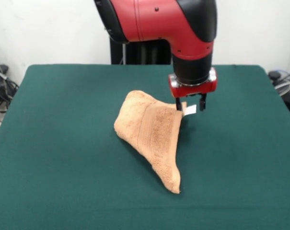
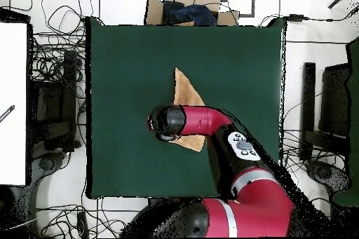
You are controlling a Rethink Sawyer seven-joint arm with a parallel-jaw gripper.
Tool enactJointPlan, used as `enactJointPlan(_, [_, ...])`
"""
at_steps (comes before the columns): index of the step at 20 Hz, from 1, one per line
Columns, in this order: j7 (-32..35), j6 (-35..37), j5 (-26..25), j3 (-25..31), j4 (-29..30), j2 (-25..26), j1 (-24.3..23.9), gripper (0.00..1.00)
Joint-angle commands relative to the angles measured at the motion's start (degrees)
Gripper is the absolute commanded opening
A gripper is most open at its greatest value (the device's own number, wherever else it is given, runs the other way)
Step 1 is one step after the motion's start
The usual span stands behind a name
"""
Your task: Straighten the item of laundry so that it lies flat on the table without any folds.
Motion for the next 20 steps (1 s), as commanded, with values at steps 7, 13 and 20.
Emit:
enactJointPlan(7, [3.56, -3.25, -5.9, -3.6, -2.58, 0.88, 0.73, 0.0])
enactJointPlan(13, [4.79, -4.55, -6.48, -4.12, -2.82, 0.65, 1.13, 0.0])
enactJointPlan(20, [5.39, -4.73, -6.26, -4.32, -1.86, -0.15, 1.26, 1.0])
